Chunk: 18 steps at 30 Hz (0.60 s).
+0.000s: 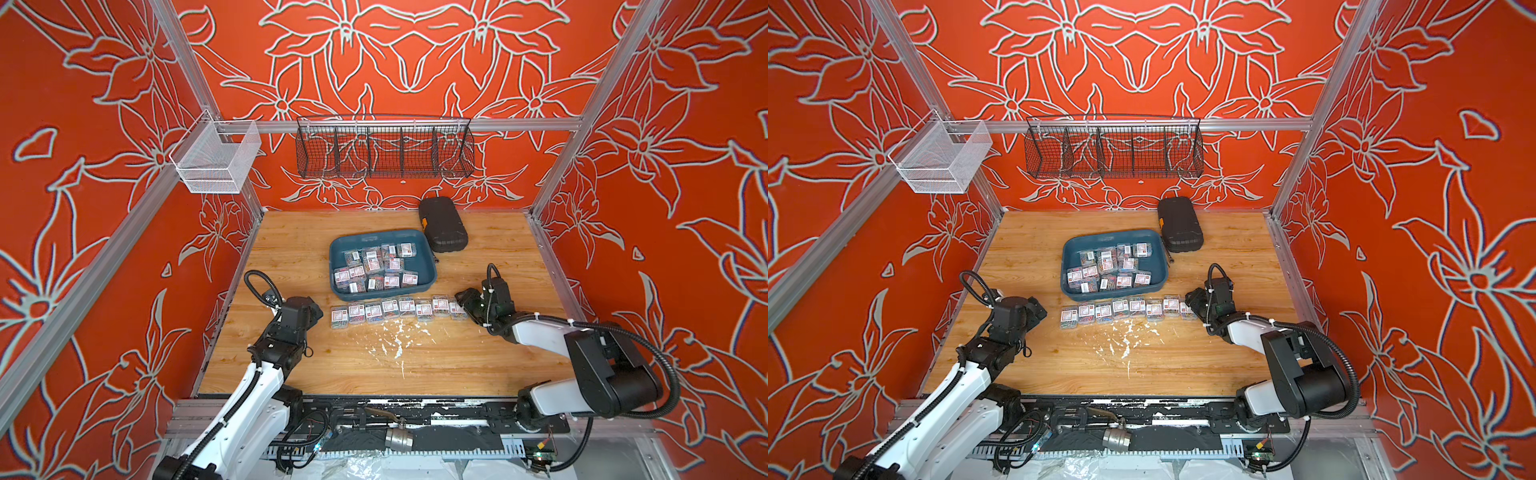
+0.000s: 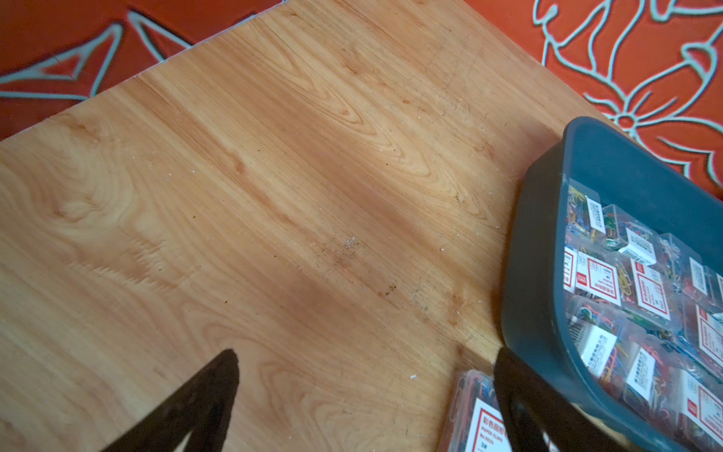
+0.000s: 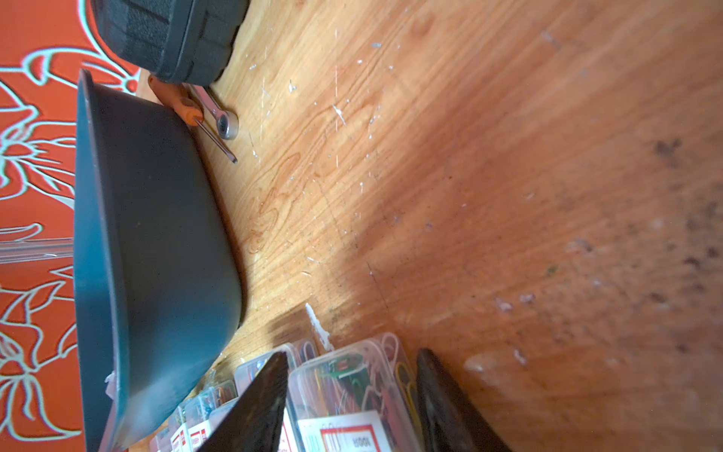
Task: Take the paper clips out of the storage box
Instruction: Place the boxed paper clips at the center of the board.
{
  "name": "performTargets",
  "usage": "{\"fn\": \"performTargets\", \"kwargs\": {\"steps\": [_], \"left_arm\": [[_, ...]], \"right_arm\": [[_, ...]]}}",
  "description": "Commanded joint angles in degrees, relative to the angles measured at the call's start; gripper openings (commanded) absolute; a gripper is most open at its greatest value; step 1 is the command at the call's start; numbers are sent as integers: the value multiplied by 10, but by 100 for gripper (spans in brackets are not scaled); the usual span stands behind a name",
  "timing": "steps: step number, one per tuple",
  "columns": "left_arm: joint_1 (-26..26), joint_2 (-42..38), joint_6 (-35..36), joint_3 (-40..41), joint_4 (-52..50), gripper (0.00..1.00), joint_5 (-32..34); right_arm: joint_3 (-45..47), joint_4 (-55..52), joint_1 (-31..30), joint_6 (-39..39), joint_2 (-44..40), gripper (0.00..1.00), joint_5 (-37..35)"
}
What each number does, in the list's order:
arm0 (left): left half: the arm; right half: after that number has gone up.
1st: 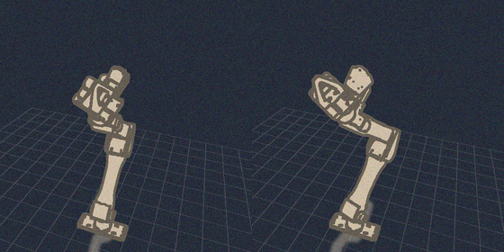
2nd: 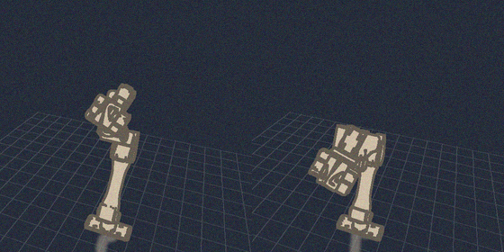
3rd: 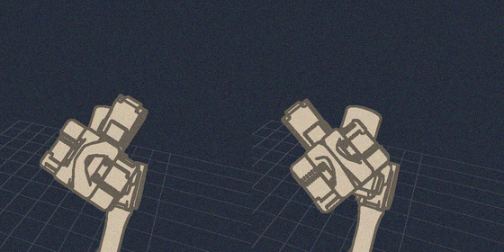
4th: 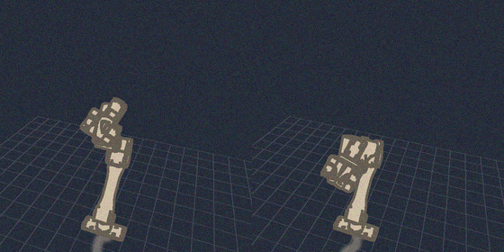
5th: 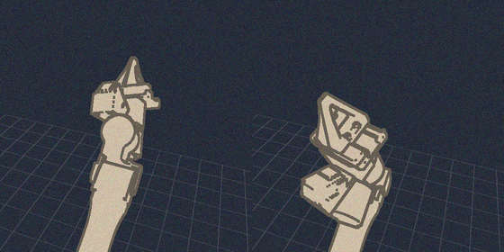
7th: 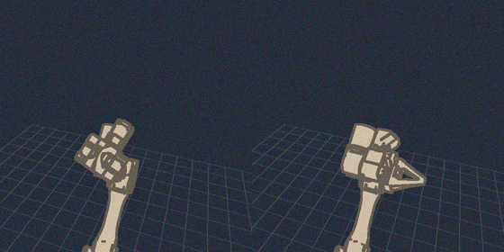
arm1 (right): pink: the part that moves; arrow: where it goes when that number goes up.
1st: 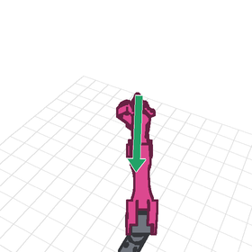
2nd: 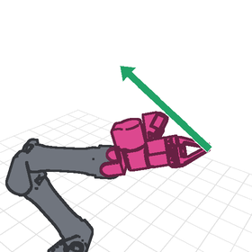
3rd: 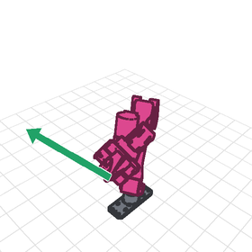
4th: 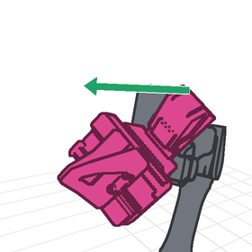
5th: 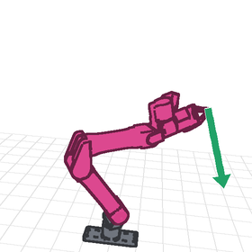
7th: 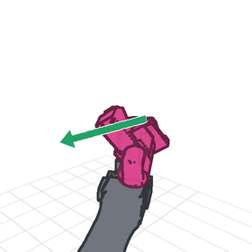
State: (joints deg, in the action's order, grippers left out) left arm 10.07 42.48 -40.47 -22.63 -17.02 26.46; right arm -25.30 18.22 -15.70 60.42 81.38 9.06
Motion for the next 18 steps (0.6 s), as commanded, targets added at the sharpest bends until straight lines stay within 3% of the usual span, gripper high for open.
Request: {"fn": "performTargets", "kwargs": {"steps": [1, 7, 14, 18], "left_arm": [[-1, -5, -2, 5, 5, 99, 6], [-1, 5, 26, -1, 22, 99, -14], [0, 44, 81, -103, 17, 97, -156], [7, 113, 86, -192, -1, 94, -233]], "right_arm": [[13, -38, -2, 18, 6, 55, 6], [-33, -164, -2, -39, -60, 58, -51], [-83, -324, 0, -133, -212, 73, -205], [-75, -324, 0, -201, -275, 84, -289]]}}
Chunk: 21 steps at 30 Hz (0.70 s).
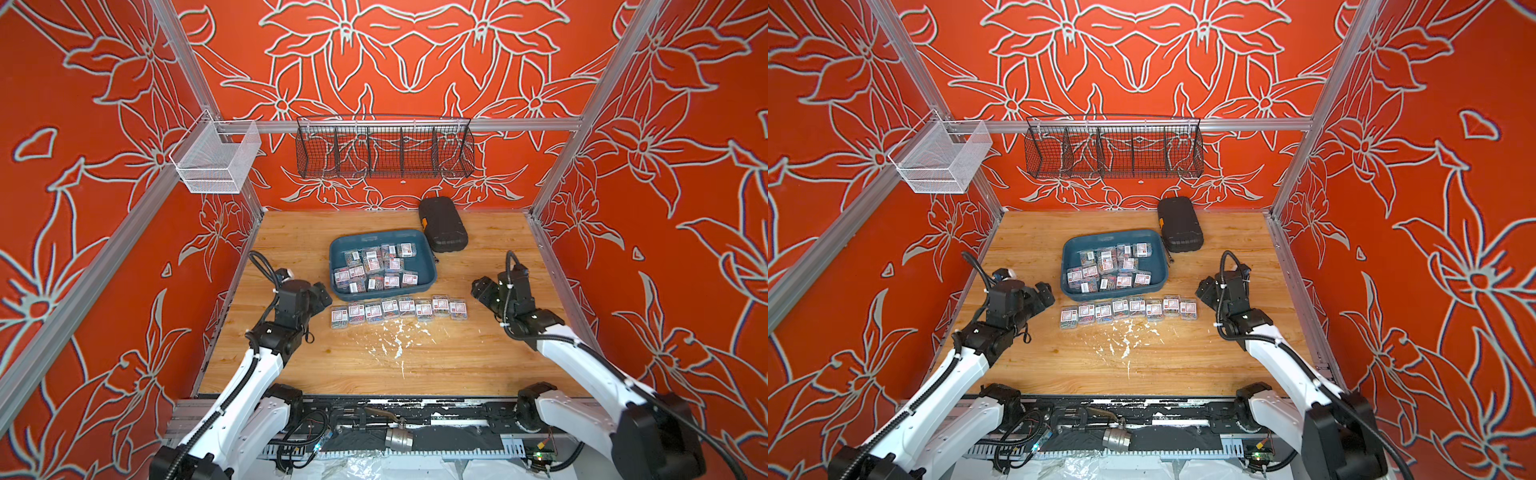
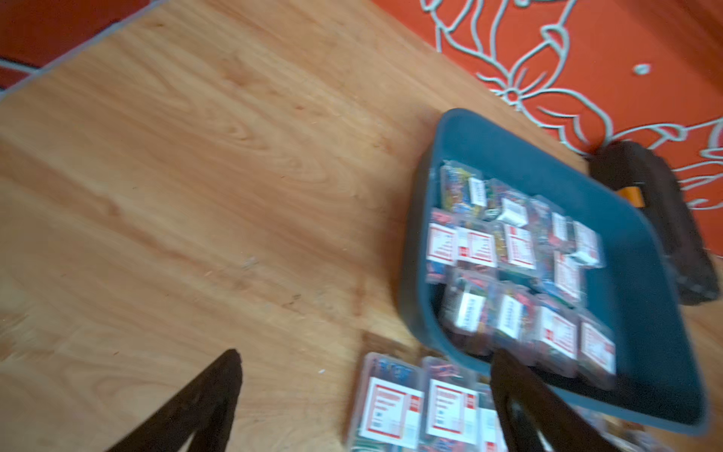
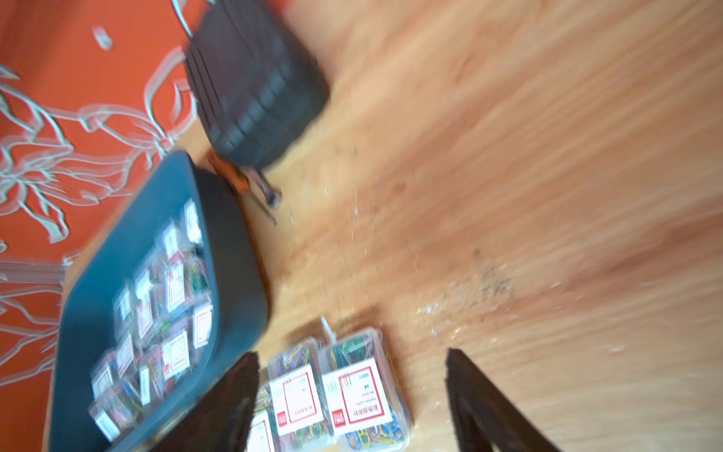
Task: Take the paper clips out of the storage box
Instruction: Place the boxed paper clips at the center of the board, then pick up the boxed paper clips from the storage box.
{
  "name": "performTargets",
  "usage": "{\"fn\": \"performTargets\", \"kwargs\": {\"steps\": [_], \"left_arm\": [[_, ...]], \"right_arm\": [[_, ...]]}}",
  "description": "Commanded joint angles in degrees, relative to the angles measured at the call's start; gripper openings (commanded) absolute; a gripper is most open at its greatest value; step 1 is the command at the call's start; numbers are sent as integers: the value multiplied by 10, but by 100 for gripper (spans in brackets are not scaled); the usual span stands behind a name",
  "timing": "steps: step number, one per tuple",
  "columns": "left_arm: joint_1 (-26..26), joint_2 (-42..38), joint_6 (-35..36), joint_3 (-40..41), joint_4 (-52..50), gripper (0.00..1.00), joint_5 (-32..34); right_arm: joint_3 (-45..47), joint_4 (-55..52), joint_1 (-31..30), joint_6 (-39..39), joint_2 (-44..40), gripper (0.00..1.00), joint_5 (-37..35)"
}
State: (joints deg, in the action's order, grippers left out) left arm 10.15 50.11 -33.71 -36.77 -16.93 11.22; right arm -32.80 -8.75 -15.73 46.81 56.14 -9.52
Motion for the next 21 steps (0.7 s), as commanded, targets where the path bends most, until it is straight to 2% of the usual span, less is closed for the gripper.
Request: {"fn": "performTargets", "kwargs": {"steps": [1, 3, 8, 17, 21], "left_arm": [[13, 55, 21, -70, -6, 94, -90], [42, 114, 28, -118, -21, 93, -85], [125, 238, 41, -239, -86, 90, -13], [162, 455, 30, -429, -180, 86, -13], [184, 550, 35, -532, -243, 81, -17]], "right_arm": [[3, -52, 1, -79, -28, 85, -123], [3, -53, 1, -102, -27, 87, -167], [-5, -56, 4, -116, 25, 89, -250], [-71, -91, 5, -106, 136, 84, -240], [-80, -98, 5, -112, 148, 81, -227]]}}
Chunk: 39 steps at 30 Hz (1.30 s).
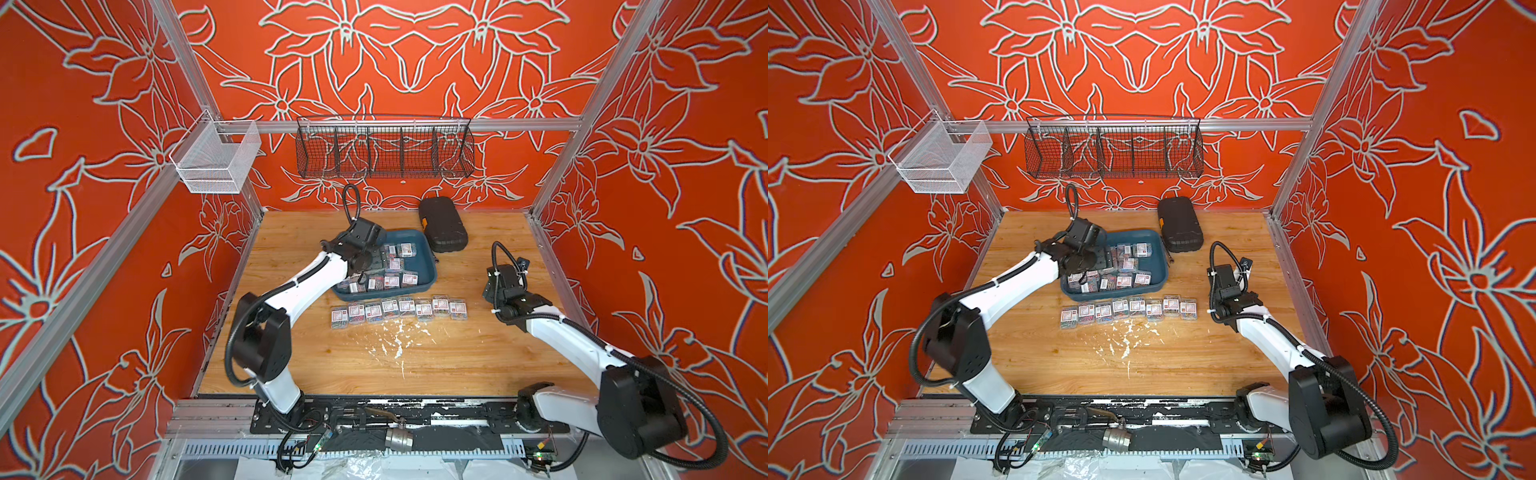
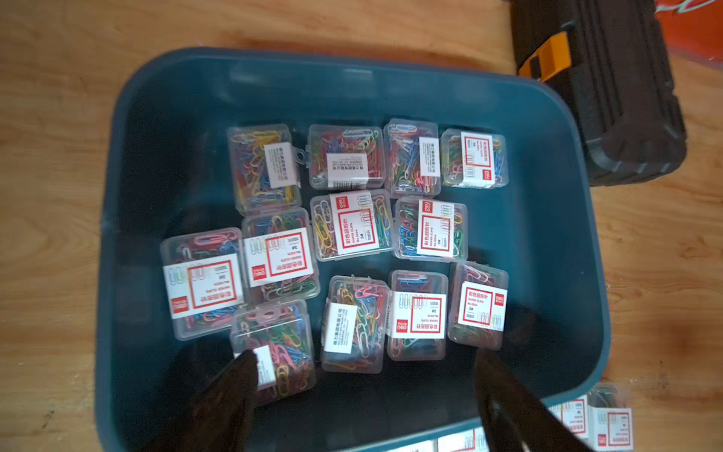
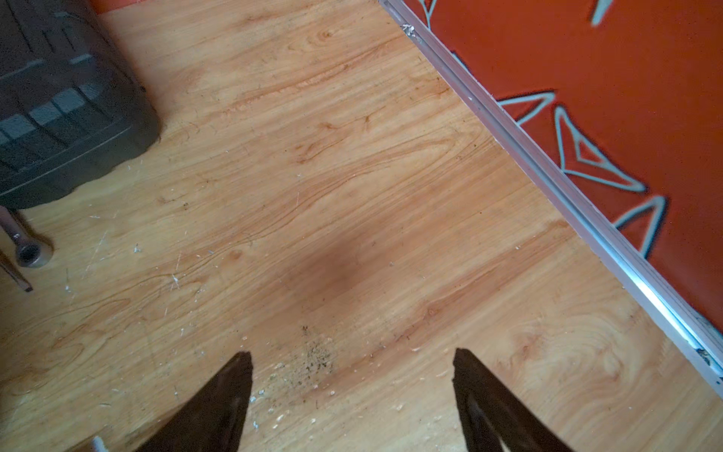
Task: Take the paper clips out of the storage box
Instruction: Pick up the boxed paper clips from the storage box.
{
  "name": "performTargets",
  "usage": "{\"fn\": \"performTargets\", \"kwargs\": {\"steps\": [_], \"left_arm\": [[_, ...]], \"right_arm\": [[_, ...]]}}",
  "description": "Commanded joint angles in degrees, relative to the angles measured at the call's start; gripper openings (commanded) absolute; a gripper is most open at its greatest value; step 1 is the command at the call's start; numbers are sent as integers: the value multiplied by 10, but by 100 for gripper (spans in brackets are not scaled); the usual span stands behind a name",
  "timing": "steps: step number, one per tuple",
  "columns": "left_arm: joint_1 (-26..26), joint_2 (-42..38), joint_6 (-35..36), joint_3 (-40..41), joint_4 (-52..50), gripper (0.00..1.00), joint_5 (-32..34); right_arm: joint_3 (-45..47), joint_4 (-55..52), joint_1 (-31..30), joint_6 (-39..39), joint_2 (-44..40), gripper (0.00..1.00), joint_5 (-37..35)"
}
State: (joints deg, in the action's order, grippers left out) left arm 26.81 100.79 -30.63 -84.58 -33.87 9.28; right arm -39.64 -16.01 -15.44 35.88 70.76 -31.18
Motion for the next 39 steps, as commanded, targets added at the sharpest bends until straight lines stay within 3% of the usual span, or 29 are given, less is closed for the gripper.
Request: {"fn": "performTargets", "kwargs": {"steps": [1, 5, 11, 29, 39], "left_arm": [[23, 66, 8, -77, -84, 79, 2], [35, 147, 13, -157, -117, 74, 8], [36, 237, 29, -258, -165, 74, 23], [35, 403, 63, -413, -213, 74, 7], [29, 449, 64, -459, -234, 86, 1]], "right_arm": [[-9, -26, 2, -2, -1, 81, -9], [10, -11, 2, -5, -25, 81, -6], [31, 4, 2, -6, -51, 83, -4], [11, -6, 2, -9, -24, 82, 0], [6, -9, 2, -9, -16, 82, 0]]}}
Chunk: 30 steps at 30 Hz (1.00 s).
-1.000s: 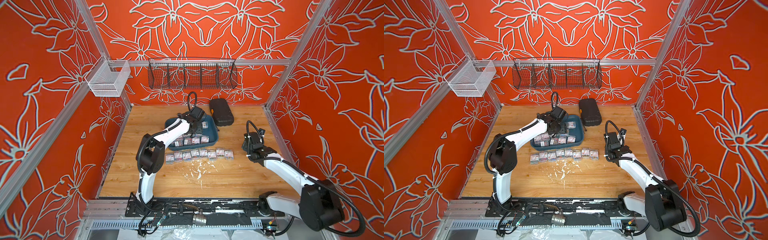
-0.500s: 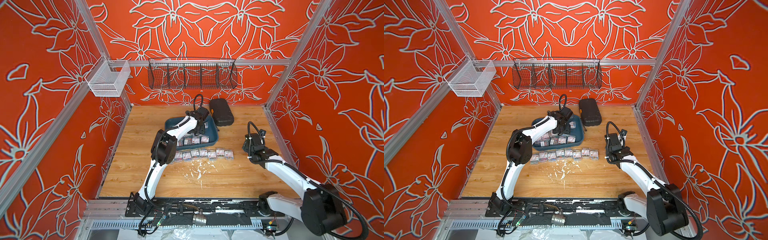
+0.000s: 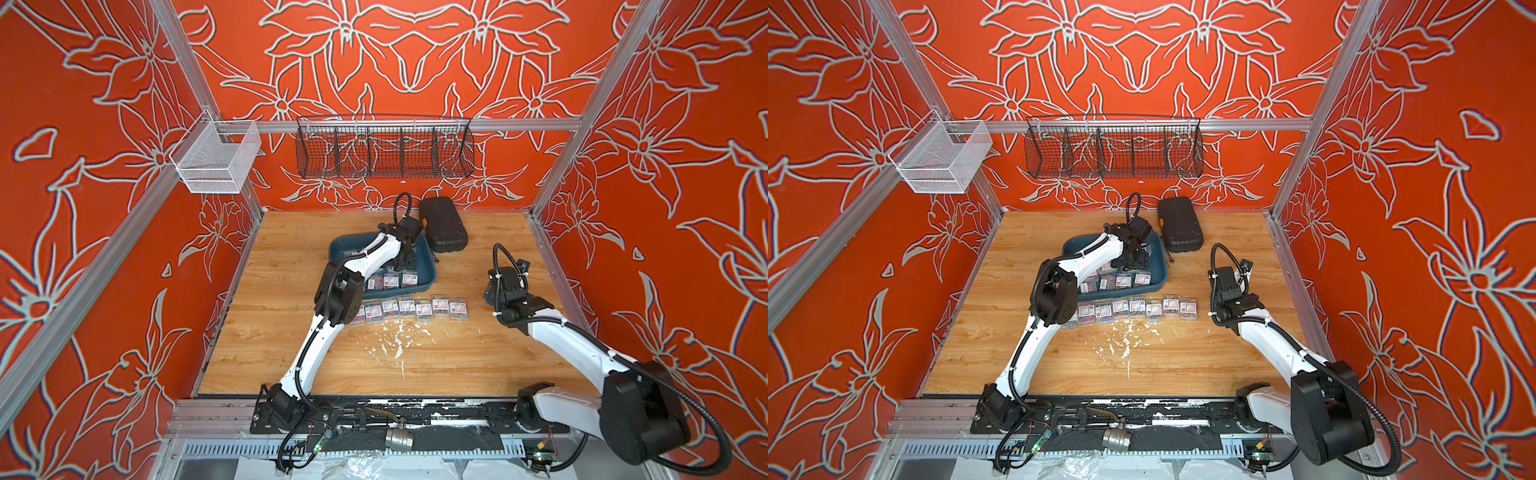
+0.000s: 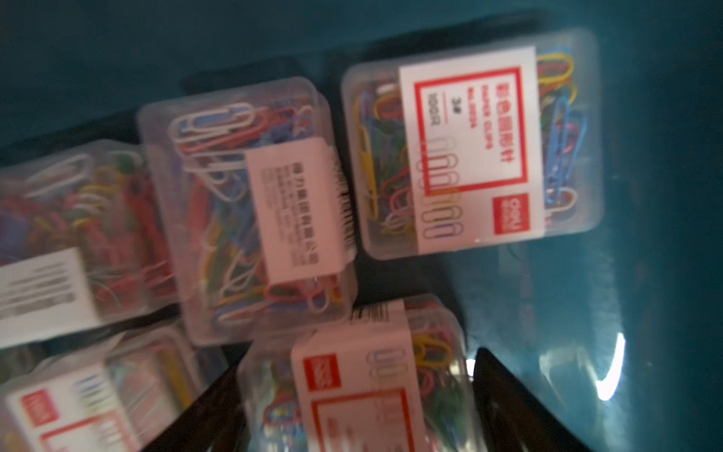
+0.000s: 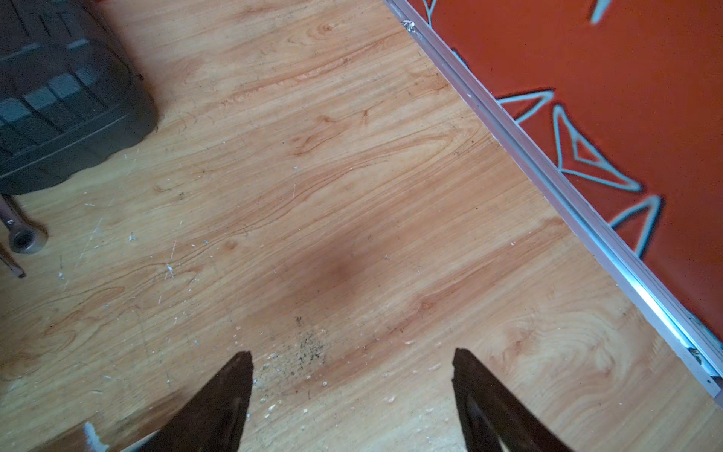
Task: Take the paper clips out of the storage box
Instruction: Pick up the boxed paper clips from the storage box.
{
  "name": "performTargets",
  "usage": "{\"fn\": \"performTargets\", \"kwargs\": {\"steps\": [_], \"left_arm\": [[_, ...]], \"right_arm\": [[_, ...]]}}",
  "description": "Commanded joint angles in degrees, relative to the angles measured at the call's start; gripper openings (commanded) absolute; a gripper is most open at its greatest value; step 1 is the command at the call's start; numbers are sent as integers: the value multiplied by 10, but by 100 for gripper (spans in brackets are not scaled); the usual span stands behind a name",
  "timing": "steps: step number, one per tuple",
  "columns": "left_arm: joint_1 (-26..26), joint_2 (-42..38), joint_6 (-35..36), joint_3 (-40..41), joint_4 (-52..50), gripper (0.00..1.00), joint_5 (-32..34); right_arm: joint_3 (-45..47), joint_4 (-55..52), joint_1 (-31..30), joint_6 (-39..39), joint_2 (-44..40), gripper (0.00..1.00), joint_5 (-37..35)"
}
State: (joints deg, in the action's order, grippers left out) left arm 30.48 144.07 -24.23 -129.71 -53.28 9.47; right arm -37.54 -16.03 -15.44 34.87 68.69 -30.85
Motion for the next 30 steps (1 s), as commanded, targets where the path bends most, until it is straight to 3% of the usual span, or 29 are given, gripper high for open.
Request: {"fn": "performTargets", "kwargs": {"steps": [1, 6, 15, 23, 30], "left_arm": [[-9, 18, 0, -9, -39, 86, -5], [-14, 28, 1, -15, -37, 86, -20], [-15, -3, -6, -17, -36, 74, -28], [-12, -108, -46, 41, -23, 69, -2], [3, -260, -100, 189, 44, 66, 40]], "right_arm": [[-15, -9, 2, 0, 5, 82, -4], [-15, -9, 2, 1, 5, 82, -3], [-16, -8, 2, 0, 6, 82, -3], [-15, -8, 2, 0, 5, 82, -3], [-14, -8, 2, 0, 5, 82, -2]]}}
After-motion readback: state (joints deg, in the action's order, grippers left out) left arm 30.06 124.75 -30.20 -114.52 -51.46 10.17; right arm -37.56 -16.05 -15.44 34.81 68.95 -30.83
